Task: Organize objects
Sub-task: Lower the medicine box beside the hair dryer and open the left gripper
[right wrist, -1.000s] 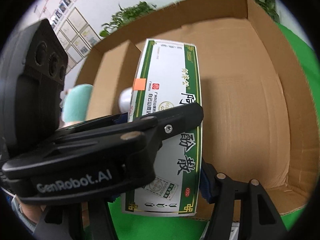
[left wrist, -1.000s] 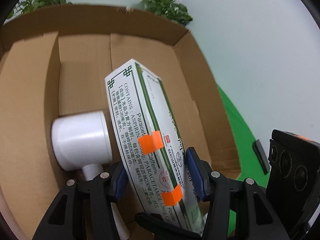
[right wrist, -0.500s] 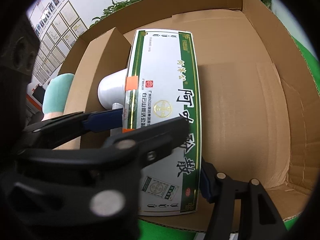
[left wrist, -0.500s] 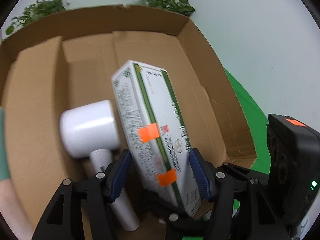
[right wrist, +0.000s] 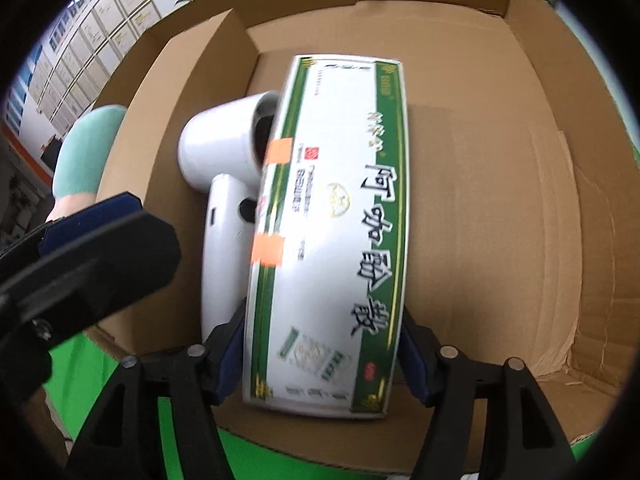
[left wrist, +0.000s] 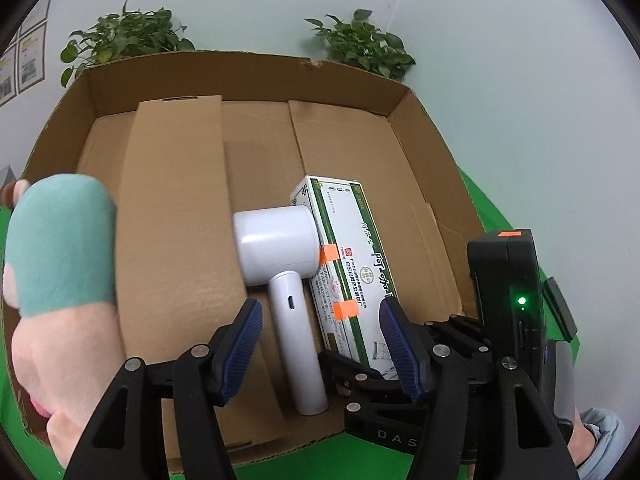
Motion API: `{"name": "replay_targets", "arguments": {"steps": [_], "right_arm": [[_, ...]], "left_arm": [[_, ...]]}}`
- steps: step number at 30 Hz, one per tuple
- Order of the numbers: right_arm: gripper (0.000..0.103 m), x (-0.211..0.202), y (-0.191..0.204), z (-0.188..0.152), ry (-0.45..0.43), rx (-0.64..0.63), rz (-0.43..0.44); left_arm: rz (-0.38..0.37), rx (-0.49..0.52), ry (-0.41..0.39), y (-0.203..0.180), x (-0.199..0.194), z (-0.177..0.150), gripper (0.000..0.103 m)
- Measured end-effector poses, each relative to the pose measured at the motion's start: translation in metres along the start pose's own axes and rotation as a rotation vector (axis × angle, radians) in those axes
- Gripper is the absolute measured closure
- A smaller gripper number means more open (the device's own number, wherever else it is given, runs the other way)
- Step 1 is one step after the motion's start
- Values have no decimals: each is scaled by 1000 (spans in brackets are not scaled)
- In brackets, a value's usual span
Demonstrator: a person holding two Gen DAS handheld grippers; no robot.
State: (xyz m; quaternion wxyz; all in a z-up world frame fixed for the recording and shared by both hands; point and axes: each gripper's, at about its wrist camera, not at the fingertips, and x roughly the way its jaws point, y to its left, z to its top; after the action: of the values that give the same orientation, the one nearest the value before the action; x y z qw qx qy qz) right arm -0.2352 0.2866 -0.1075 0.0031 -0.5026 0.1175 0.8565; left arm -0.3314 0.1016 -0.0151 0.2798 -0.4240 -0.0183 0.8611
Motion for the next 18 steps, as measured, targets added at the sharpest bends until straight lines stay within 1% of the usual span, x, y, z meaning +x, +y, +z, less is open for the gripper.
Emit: {"name": "replay_targets", "arguments": {"steps": [5, 6, 9, 10, 12, 13, 18], "right_arm": [[37, -21, -2, -5, -58, -13, -56], [37, -23, -2, -6, -61, -17, -65], [37, -23, -3, -9, -52, -12, -65], [37, -21, 9, -7, -43, -13, -59], [38, -19, 14, -12, -34, -20, -52], [39, -18, 18, -15, -33, -28, -55], [40, -20, 23, -21, -51, -27, -69]], "left_arm": [[3, -1, -19, 4, -11, -7, 44], [0, 2, -25, 5, -28, -19, 44], [-11, 5, -28, 5, -30, -22, 43], [-7, 7, -29, 5, -30, -23, 43], [-9, 3, -32, 6, -31, -25, 42], [-12, 0, -32, 7, -31, -26, 42], [-9, 2, -37, 10, -37, -32, 42]]}}
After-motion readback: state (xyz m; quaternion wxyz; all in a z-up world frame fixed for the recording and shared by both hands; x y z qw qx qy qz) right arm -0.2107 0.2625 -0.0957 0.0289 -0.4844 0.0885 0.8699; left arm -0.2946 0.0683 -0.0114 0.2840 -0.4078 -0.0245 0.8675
